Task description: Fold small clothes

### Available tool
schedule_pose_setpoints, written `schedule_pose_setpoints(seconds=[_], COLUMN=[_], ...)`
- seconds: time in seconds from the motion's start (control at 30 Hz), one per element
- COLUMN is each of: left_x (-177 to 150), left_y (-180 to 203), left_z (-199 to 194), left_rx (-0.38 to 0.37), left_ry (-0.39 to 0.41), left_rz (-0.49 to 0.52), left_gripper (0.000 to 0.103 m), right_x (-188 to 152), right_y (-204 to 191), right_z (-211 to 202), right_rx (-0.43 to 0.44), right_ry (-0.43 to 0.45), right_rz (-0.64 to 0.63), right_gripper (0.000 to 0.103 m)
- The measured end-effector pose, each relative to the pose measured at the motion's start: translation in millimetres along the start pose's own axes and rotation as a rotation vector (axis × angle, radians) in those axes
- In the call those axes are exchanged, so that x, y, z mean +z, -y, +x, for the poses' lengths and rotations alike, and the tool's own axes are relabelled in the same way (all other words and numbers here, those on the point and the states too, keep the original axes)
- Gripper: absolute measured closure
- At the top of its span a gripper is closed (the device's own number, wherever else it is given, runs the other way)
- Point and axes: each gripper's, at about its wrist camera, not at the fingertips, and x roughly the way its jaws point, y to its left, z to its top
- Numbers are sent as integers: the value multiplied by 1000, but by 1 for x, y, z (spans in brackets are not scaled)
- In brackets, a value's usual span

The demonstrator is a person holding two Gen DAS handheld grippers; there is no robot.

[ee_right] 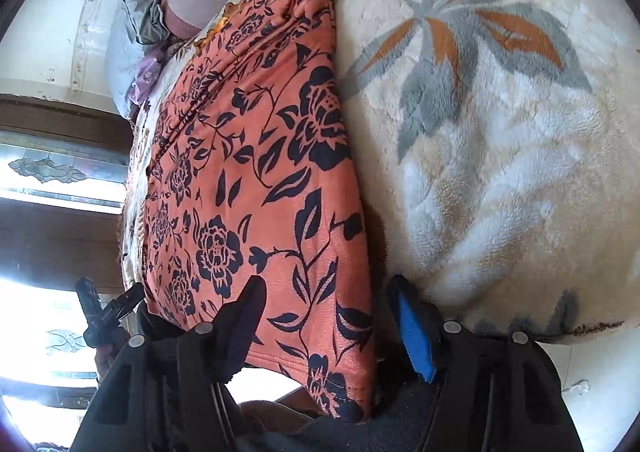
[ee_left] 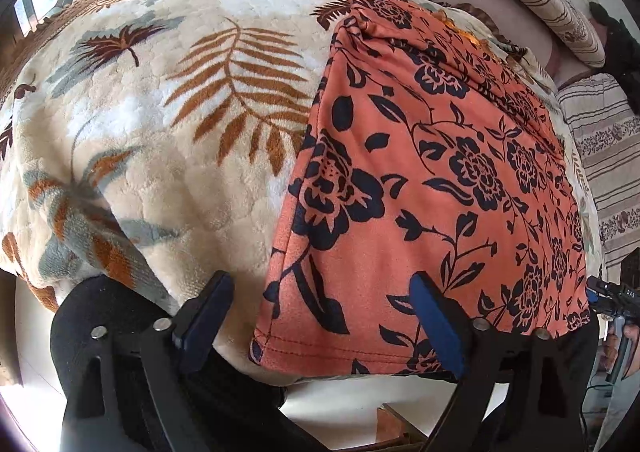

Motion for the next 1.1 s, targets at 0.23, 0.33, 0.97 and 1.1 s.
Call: schedule_pose_setpoints(seconds=[0.23, 0.33, 0.97, 1.1], left_x=[-3, -5, 3, -5], left_y=[2, 1, -3, -5], left_z=[-13, 0, -20, 0], left_rx=[-17, 10, -86, -77], left_ry=[14, -29, 5, -29], left_rz=[27, 17, 16, -6], left_gripper=[95, 66, 96, 96], right_x=[-5, 1, -2, 0], right_y=[-14, -5, 0, 1], right_z=[-12, -6, -1, 8], right_rx=[62, -12, 105, 92], right_ry=[39, 26, 25, 13], right_rz=[-1, 27, 76, 81], right_gripper=[93, 82, 96, 96])
